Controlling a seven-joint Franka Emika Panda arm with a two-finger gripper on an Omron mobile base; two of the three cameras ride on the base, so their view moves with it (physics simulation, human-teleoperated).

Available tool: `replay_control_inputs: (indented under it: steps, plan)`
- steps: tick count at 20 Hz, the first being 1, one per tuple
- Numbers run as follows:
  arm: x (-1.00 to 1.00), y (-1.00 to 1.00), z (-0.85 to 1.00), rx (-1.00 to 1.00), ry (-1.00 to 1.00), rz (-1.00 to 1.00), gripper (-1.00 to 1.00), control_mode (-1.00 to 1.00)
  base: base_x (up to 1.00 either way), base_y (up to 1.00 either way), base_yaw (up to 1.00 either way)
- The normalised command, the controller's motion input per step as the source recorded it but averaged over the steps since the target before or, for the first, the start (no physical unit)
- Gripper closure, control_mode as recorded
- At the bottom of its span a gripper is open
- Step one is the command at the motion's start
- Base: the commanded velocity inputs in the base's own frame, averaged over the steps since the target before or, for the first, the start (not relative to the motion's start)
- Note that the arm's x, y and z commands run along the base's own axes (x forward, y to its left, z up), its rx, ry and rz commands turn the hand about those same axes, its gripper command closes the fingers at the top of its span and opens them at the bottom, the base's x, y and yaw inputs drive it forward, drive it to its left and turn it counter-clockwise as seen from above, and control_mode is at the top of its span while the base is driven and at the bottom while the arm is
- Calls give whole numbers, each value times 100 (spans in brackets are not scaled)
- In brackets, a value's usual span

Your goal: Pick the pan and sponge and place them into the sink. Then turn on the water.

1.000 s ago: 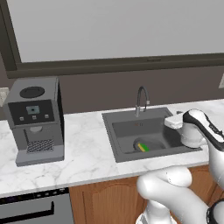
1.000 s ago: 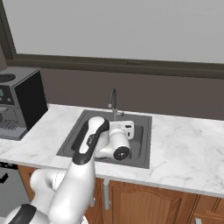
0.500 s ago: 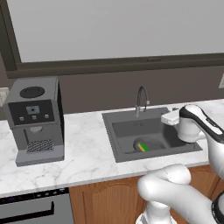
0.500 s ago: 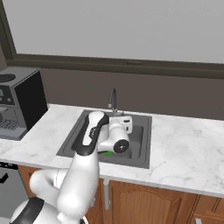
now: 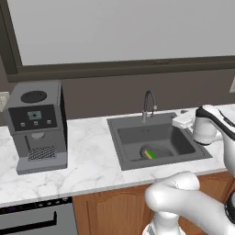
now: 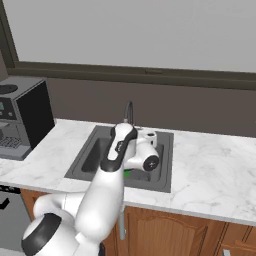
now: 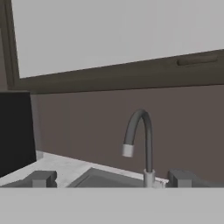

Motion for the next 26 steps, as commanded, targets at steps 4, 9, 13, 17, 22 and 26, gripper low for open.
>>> replay_control_inputs:
  steps: [4,9,13,17,22,26]
  plan:
    - [9,-8,-13,3,-6,9,-100,-100,0,0,0]
    - [3,-1,-2,1,-5,4,-100,-100,0,0,0]
    - [0,2,-4,0,-8,-4,-100,-100,0,0,0]
    - [0,6,-2,0,-8,-8,-100,-100,0,0,0]
    - [0,15,0,-2,-8,-10,-100,-100,0,0,0]
    - [6,12,9,-4,-1,-9,-100,-100,0,0,0]
